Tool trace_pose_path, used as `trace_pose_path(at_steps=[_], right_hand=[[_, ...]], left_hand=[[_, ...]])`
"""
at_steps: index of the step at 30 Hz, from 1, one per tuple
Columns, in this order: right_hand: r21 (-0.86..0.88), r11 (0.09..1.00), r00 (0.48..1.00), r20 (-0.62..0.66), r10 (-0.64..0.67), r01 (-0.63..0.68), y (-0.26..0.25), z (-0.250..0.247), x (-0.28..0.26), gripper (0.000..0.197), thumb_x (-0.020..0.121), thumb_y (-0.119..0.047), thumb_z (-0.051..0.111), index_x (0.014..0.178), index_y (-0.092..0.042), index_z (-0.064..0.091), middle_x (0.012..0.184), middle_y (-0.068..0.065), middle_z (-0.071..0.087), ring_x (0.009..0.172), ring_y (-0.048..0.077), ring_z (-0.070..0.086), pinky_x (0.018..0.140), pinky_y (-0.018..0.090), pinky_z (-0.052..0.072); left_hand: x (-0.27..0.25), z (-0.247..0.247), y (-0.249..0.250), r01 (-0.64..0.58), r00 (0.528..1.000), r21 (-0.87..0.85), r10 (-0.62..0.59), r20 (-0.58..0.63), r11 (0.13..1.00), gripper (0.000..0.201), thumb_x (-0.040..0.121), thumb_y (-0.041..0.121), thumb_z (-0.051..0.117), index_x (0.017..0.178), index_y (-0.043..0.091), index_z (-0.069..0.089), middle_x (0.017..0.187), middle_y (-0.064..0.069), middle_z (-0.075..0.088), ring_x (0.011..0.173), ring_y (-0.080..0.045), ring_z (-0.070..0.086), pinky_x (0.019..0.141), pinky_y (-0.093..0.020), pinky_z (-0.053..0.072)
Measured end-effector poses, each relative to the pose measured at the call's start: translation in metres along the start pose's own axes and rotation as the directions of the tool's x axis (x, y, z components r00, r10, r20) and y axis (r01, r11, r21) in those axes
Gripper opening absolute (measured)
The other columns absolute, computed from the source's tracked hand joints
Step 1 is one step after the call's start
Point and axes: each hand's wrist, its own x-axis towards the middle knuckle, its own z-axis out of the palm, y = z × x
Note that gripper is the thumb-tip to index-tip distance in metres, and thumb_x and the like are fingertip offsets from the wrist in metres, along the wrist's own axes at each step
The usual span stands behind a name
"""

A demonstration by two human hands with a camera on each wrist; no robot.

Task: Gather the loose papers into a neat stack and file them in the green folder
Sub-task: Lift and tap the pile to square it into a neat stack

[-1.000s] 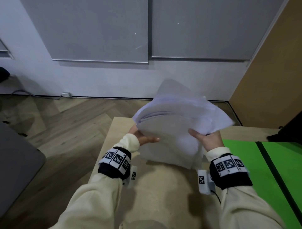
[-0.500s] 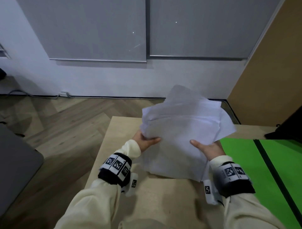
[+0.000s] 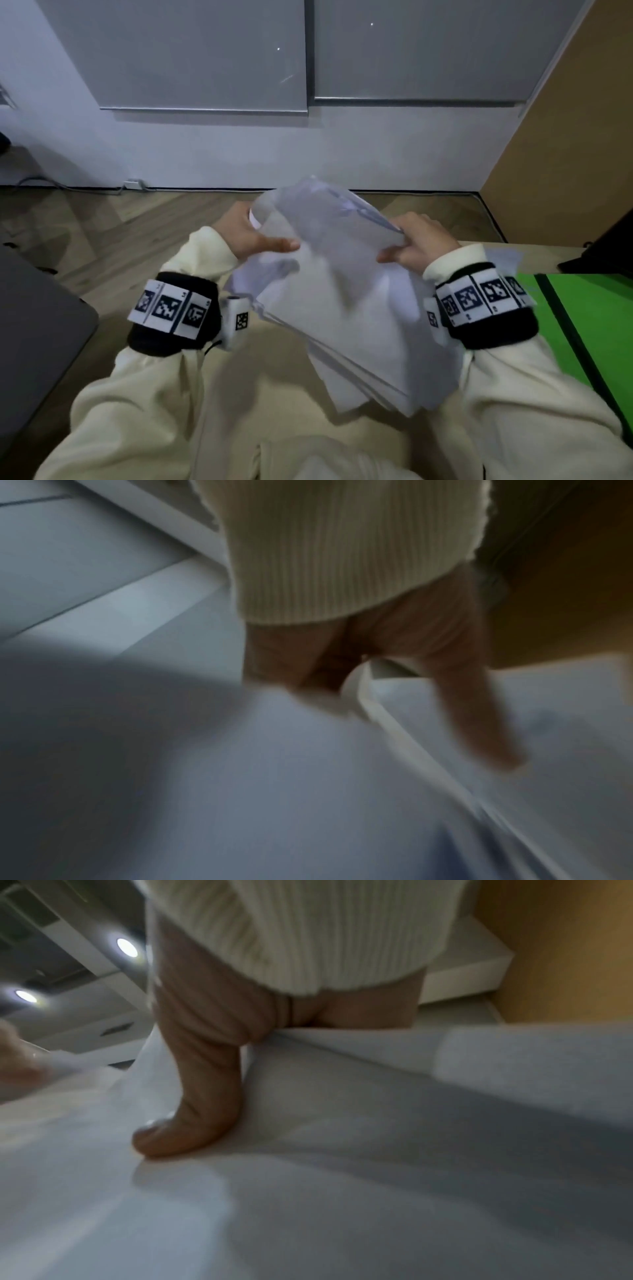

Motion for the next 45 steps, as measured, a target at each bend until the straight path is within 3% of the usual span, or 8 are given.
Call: trace_pose_path(at_steps=[6,12,17,21,30,35,40,45], right_hand=[[0.088,0.991,0.988,0.129,0.090,-0.102,0.026,0.077,0.039,0.047,0.061,-0.036,0.080,0.105,-0.025,0.065,0.101,0.001,0.070,0.099,0.024,0.065,0.084,0.030,0.050],[0.209,0.937,0.956,-0.031,0.291,-0.278,0.095,0.138,0.028,0.046,0.073,-0.019,0.070,0.116,-0.019,0.056,0.120,0.002,0.065,0.112,0.027,0.059,0.097,0.039,0.047],[0.148,0.809,0.816,0.224,0.532,-0.568,0.155,0.177,-0.015,0.056,0.081,-0.013,0.064,0.133,-0.010,0.044,0.137,0.012,0.050,0.122,0.030,0.052,0.099,0.034,0.043],[0.197,0.765,0.783,0.279,0.555,-0.613,0.175,0.204,-0.035,0.065,0.078,-0.017,0.068,0.137,-0.008,0.041,0.135,0.012,0.049,0.120,0.028,0.050,0.099,0.034,0.041],[0.177,0.773,0.785,0.273,0.556,-0.609,0.167,0.231,-0.023,0.032,0.084,-0.015,0.062,0.113,-0.002,0.056,0.114,0.015,0.062,0.090,0.022,0.054,0.077,0.022,0.038],[0.134,0.850,0.860,0.125,0.495,-0.509,0.175,0.234,-0.018,0.019,0.083,-0.002,0.054,0.091,0.001,0.070,0.129,0.019,0.050,0.110,0.031,0.055,0.093,0.024,0.040],[0.207,0.856,0.876,0.217,0.432,-0.473,0.174,0.220,-0.001,0.061,0.087,0.008,0.041,0.144,-0.011,0.033,0.148,0.011,0.036,0.132,0.030,0.041,0.109,0.033,0.034],[-0.105,0.785,0.737,0.289,0.611,-0.610,0.167,0.203,0.022,0.040,0.089,-0.025,0.047,0.127,-0.011,0.051,0.131,0.018,0.050,0.116,0.036,0.053,0.094,0.036,0.045]], left_hand=[[-0.002,0.046,-0.089,0.314,0.945,0.118,-0.298,-0.135,0.942,0.051,0.063,0.013,0.085,0.108,0.002,0.064,0.096,-0.008,0.064,0.090,-0.023,0.062,0.075,-0.028,0.047],[-0.025,0.068,-0.182,0.690,0.691,-0.005,-0.661,-0.292,0.724,0.050,0.070,0.019,0.078,0.112,-0.001,0.062,0.093,-0.009,0.062,0.081,-0.023,0.058,0.073,-0.027,0.046],[-0.047,0.059,-0.228,0.806,0.591,0.141,-0.791,-0.157,0.575,0.053,0.075,0.028,0.074,0.120,0.004,0.059,0.099,-0.011,0.062,0.075,-0.022,0.055,0.069,-0.030,0.050],[-0.034,0.039,-0.273,0.852,0.486,-0.222,-0.874,-0.004,0.475,0.075,0.061,0.032,0.085,0.123,0.000,0.057,0.118,-0.018,0.063,0.098,-0.038,0.063,0.087,-0.048,0.051],[-0.025,0.036,-0.227,0.800,0.531,0.378,-0.843,-0.084,0.466,0.050,0.091,0.033,0.055,0.126,-0.003,0.054,0.131,-0.020,0.058,0.119,-0.035,0.056,0.092,-0.035,0.047],[-0.023,0.035,-0.257,0.804,0.519,0.342,-0.855,-0.003,0.487,0.115,0.023,0.067,0.084,0.120,0.008,0.061,0.119,-0.011,0.066,0.107,-0.032,0.063,0.098,-0.041,0.050],[-0.031,0.066,-0.236,0.865,0.500,0.203,-0.825,-0.264,0.460,0.095,0.052,0.046,0.086,0.128,0.001,0.051,0.126,-0.015,0.061,0.114,-0.032,0.060,0.098,-0.039,0.049],[-0.035,0.076,-0.235,0.873,0.487,0.170,-0.807,-0.333,0.457,0.072,0.074,0.040,0.074,0.129,0.000,0.048,0.130,-0.014,0.058,0.119,-0.027,0.057,0.100,-0.030,0.047]])
